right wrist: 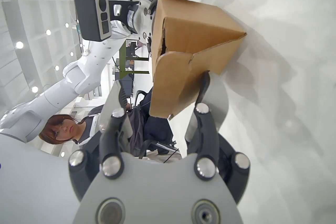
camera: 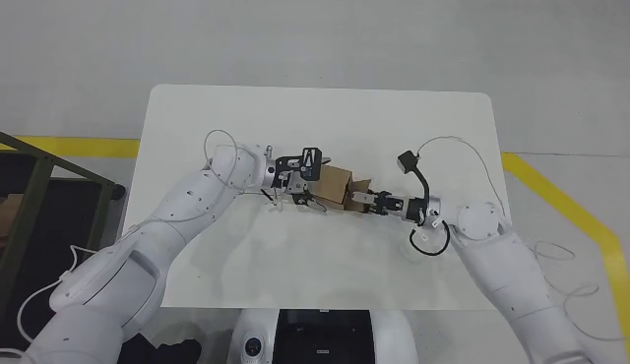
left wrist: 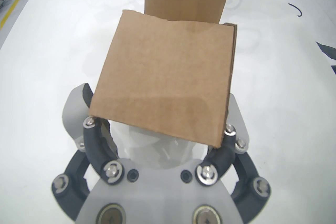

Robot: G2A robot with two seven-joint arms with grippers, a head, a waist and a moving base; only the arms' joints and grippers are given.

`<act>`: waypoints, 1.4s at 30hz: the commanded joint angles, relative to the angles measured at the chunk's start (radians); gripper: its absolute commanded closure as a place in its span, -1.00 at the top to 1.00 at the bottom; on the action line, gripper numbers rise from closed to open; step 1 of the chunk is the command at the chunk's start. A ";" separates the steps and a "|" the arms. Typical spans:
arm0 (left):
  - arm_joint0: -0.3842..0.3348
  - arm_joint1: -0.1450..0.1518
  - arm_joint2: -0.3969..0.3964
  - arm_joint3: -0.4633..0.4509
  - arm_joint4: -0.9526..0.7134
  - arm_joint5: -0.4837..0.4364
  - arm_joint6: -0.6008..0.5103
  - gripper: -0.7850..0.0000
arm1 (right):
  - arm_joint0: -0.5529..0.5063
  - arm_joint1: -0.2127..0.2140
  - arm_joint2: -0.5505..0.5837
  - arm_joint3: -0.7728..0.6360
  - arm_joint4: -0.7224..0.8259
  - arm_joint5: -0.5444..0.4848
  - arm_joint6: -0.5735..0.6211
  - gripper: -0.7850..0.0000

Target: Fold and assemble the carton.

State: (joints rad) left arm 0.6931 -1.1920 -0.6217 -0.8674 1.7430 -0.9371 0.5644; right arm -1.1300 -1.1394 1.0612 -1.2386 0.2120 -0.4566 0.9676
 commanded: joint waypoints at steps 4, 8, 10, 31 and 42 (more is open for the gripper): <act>0.000 0.000 0.000 0.000 -0.001 -0.003 -0.002 1.00 | -0.008 0.001 -0.002 -0.031 -0.026 0.019 -0.028 0.68; -0.001 0.000 -0.001 0.004 -0.003 -0.005 -0.002 1.00 | -0.018 0.002 0.002 -0.047 -0.012 0.017 -0.031 0.70; -0.002 0.000 -0.001 0.006 -0.004 -0.006 -0.002 1.00 | -0.021 0.003 0.004 -0.048 0.008 0.012 -0.020 0.69; -0.006 -0.002 0.002 0.018 -0.006 -0.009 -0.005 1.00 | 0.021 -0.013 -0.022 0.063 0.152 -0.003 0.023 -0.07; -0.005 -0.002 0.003 0.015 -0.004 -0.005 -0.006 1.00 | 0.028 -0.015 -0.022 0.076 0.099 0.013 -0.036 -0.22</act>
State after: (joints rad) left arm 0.6881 -1.1944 -0.6187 -0.8515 1.7384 -0.9432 0.5588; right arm -1.1015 -1.1549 1.0383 -1.1616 0.3115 -0.4427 0.9320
